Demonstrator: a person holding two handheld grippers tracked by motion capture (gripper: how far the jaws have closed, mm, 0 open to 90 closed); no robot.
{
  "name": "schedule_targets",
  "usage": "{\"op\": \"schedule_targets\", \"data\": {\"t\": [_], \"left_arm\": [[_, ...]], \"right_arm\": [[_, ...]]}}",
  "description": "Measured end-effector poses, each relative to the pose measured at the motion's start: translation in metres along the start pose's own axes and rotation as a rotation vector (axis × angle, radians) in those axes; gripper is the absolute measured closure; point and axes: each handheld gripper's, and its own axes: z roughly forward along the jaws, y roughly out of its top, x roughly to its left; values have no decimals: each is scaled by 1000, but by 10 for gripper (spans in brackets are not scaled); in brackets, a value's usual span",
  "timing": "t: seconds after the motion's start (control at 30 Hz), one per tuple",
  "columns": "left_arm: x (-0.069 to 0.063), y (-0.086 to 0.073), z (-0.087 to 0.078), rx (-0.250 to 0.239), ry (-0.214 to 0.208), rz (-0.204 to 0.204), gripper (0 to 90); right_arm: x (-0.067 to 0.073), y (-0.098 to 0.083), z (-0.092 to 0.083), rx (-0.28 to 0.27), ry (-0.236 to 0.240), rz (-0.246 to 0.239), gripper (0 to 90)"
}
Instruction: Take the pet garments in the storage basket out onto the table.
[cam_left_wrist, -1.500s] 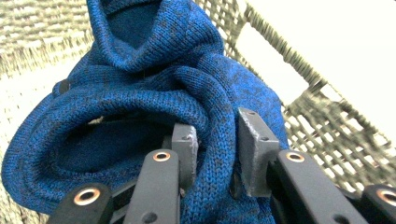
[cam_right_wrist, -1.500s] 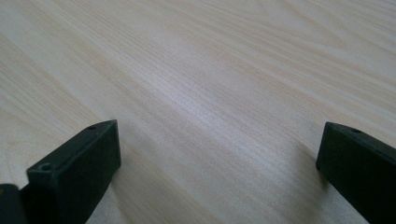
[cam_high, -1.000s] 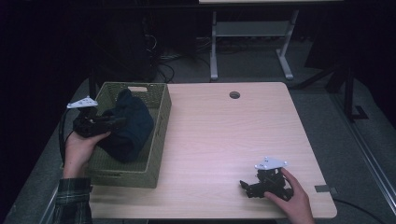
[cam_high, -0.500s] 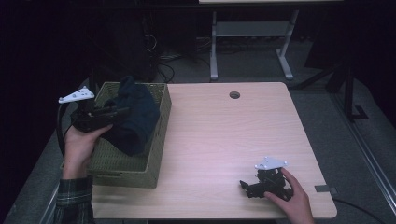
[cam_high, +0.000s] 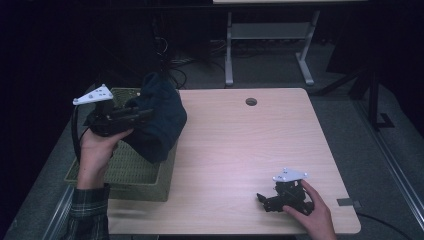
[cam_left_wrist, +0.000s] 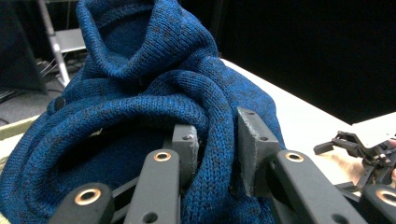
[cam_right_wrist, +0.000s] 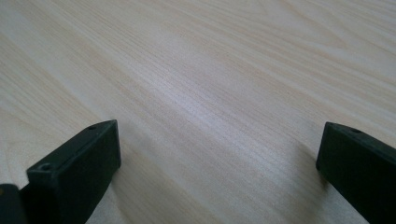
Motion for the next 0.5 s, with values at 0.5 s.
{"op": "schedule_targets", "data": {"t": [0.5], "left_arm": [[-26,17,35,4,-86,43,706]], "right_arm": [[0,0,0,0,0,1,0]]}}
